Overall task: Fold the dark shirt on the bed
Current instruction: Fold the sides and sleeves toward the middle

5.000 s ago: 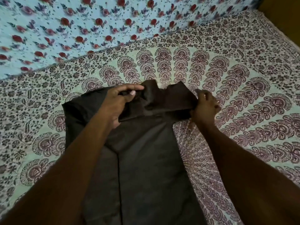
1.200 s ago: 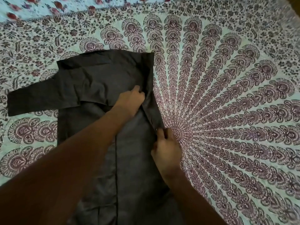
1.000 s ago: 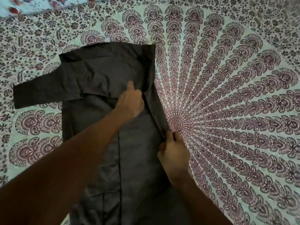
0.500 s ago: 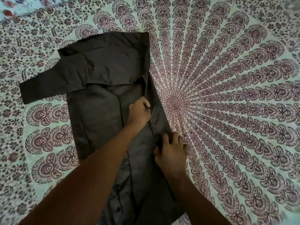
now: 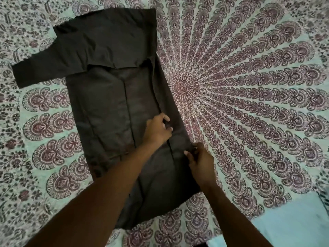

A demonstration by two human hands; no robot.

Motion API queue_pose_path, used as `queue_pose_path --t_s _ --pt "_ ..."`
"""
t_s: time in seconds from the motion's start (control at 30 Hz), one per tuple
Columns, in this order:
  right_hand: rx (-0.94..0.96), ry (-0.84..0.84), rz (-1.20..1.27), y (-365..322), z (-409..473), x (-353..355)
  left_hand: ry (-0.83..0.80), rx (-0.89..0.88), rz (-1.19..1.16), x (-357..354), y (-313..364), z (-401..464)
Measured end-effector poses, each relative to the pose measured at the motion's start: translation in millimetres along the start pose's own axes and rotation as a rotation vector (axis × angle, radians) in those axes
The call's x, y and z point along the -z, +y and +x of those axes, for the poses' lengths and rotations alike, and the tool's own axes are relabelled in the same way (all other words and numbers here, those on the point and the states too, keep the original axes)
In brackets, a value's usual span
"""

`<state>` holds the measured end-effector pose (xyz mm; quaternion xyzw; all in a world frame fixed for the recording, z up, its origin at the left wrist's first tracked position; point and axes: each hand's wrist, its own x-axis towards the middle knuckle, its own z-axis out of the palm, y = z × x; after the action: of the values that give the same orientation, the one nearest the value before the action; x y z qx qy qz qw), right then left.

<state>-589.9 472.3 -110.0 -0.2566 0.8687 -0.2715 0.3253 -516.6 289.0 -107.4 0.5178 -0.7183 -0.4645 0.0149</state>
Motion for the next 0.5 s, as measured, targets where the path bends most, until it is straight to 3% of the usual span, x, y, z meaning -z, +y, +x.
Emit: queue_pose_path --t_s 0.2,0.33,0.5 --pt "0.079 -0.212 -0.02 6 1 25 0.028 0.014 0.041 -24 -10 -62" --pt "0.038 -0.256 0.11 20 -2 34 -0.015 0.073 -0.038 -37 -15 -100" --pt "-0.034 -0.276 0.102 36 -10 33 0.078 0.113 -0.148 -62 -33 -130"
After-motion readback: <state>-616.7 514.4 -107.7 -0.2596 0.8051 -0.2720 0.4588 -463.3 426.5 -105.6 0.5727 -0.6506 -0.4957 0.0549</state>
